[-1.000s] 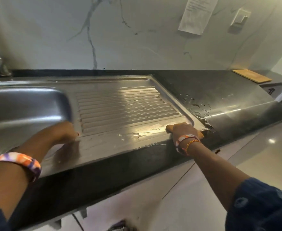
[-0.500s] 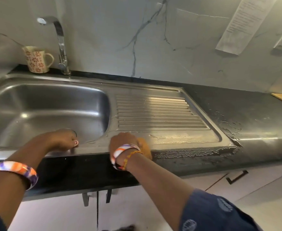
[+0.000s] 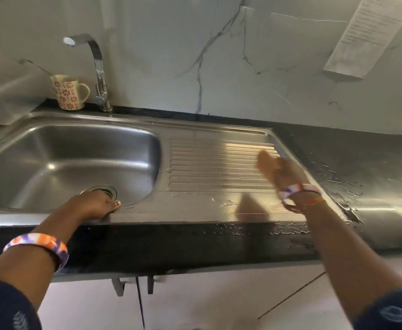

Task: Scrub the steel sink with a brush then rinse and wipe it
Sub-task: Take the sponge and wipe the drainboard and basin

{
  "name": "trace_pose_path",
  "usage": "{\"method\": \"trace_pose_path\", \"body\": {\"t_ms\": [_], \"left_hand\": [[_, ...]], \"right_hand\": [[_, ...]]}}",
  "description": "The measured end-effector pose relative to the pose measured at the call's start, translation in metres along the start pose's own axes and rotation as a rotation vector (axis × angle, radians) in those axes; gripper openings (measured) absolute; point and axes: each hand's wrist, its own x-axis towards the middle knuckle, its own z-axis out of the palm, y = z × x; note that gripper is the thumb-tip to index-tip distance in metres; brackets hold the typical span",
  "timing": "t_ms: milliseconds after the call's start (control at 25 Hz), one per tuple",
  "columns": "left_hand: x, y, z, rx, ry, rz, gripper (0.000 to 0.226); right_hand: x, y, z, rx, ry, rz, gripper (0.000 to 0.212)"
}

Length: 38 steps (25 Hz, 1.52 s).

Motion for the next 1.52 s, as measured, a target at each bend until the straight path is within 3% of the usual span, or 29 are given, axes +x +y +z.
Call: {"method": "trace_pose_path", "body": {"t_ms": [40,120,240,280,400,480,640,760,840,920,960,1040,1160,1200,1320,1440,1520], "left_hand": [[0.0,0.001,0.0,-0.01,-0.001,-0.009,0.044],[-0.001,0.004,0.001,-0.016,0.004,-0.02,0.044],[0.0,0.004,0.002,-0.03,0.007,-0.04,0.045],[0.002,0.003,0.003,-0.039,0.005,-0.046,0.044],[0.004,0.001,0.005,-0.067,0.001,-0.047,0.043],[0.002,0.002,0.006,-0.059,0.015,-0.04,0.044],[0.001,-0.002,0.009,-0.043,0.064,-0.025,0.04],[-0.003,-0.002,0.01,-0.03,0.085,-0.031,0.038],[-0.007,-0.002,0.01,-0.044,0.103,-0.036,0.037],[-0.006,0.0,0.008,-0.09,0.108,-0.048,0.037],[-0.005,0.004,0.006,-0.123,0.101,-0.044,0.037],[0.0,0.02,0.005,-0.197,0.094,0.008,0.039],[0.004,0.051,-0.001,-0.154,0.077,0.104,0.042],[0.006,0.057,-0.002,-0.129,0.069,0.122,0.038],[0.007,0.06,-0.005,-0.182,0.036,0.128,0.028],[0.01,0.06,-0.001,-0.278,0.044,0.103,0.024],[0.013,0.06,0.002,-0.287,0.043,0.108,0.025]], "right_hand": [[0.015,0.015,-0.01,-0.245,0.084,-0.056,0.034],[0.03,0.038,-0.017,-0.623,0.075,-0.051,0.035],[0.012,0.037,0.006,-1.053,-0.182,-0.049,0.007],[0.004,0.029,0.019,-1.143,-0.269,-0.068,0.009],[-0.024,-0.013,0.065,-1.033,-0.472,-0.269,0.023],[-0.052,-0.041,0.104,-0.872,-0.562,-0.405,0.019],[-0.086,-0.1,0.161,-0.625,-0.352,-0.67,0.025],[-0.074,-0.109,0.149,-0.289,-0.537,-0.502,0.026],[-0.056,-0.084,0.117,-0.084,-0.555,-0.209,0.028],[-0.028,-0.039,0.07,0.305,-0.387,0.042,0.037],[-0.013,-0.021,0.046,0.366,-0.284,0.093,0.046],[0.037,0.014,0.014,0.299,-0.168,0.126,0.078],[0.094,0.043,-0.009,-0.36,0.196,0.029,0.035],[0.105,0.053,-0.009,-0.483,0.216,-0.008,0.034],[0.103,0.057,0.016,-0.723,0.051,-0.128,0.034],[0.084,0.03,0.058,-0.741,0.107,-0.046,0.036],[0.063,0.0,0.082,-0.806,0.055,-0.21,0.03]]}}
